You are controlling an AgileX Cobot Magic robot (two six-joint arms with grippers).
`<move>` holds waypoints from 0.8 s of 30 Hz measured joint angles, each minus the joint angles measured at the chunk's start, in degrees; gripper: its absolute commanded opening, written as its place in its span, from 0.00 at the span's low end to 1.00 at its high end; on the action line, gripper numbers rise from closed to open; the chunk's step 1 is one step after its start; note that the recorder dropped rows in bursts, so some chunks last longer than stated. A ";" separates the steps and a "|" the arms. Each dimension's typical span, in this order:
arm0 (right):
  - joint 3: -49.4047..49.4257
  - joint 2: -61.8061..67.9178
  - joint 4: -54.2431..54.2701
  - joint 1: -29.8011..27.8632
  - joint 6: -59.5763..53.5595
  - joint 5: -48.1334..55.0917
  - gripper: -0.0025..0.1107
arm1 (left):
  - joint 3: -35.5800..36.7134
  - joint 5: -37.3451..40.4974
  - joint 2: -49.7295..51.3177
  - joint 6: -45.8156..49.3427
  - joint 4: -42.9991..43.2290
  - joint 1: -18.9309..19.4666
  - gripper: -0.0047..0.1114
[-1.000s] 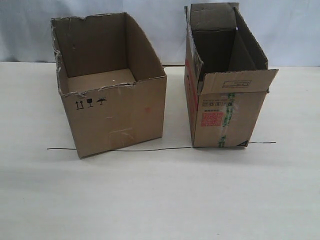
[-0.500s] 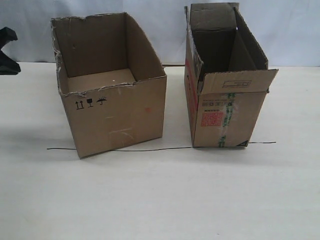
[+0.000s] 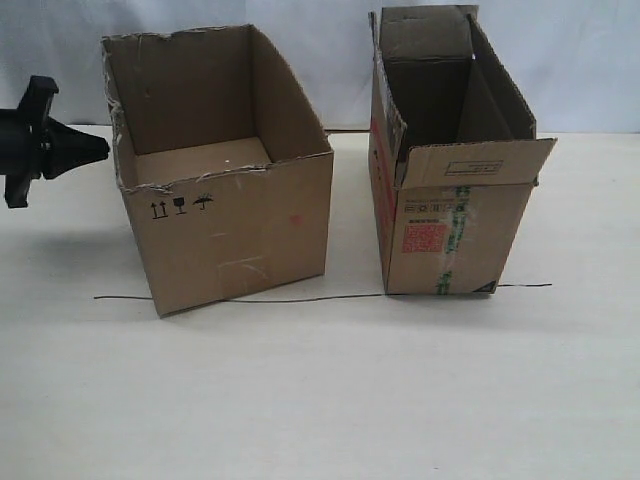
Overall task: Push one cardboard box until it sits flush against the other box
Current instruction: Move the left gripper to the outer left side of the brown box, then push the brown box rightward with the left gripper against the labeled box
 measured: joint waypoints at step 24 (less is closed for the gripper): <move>0.00 0.00 0.00 0.00 0.00 0.00 0.07 | -11.31 2.56 10.94 6.35 -10.33 -2.57 0.04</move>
